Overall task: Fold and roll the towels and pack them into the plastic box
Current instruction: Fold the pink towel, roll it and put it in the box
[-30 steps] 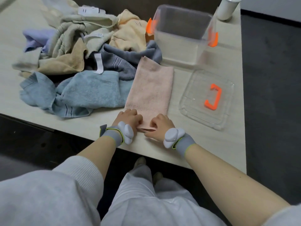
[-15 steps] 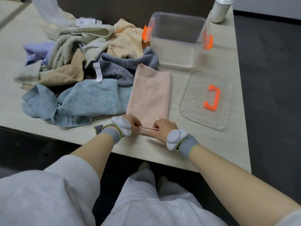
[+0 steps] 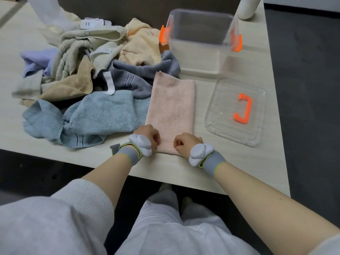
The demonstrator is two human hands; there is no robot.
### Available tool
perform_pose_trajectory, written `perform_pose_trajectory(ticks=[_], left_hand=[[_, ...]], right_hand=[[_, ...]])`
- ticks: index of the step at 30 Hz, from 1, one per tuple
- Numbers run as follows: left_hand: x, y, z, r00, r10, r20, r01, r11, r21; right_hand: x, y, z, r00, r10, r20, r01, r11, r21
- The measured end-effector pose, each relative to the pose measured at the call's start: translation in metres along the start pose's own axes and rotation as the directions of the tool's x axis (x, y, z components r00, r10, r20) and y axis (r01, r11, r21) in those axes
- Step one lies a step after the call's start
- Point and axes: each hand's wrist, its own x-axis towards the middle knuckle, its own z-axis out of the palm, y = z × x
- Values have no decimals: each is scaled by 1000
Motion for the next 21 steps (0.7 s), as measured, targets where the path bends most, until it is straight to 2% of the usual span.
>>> perform_pose_trajectory(ticks=[3,7,10,14,18,20,21], left_hand=[[-2,4,-1,1000,-19,5,18,998,53],[-5,7,-1,999,29,31,-32,995,98],[-7,7,-2,997,69,19,-71,985,158],[-7,10,-6,996,84,24,-88,975,204],[-1,8,-13,997,37,71,-45,993,107],[4,5,-15,994,26,103,-33,997,71],[5,5,-16,995,23,97,-29,998,53]], right_hand=[[-1,-1,-2,996,-81,-32,76,988,-133],[-6,4,1,969,-238,-65,210,934,-290],[-5,5,3,955,-276,-103,216,894,-394],[4,0,0,970,-236,-64,190,892,-409],[19,-4,-7,998,-57,35,67,915,-399],[19,-6,-8,1000,-28,-15,20,931,-365],[15,-8,-9,995,-61,-81,28,933,-358]])
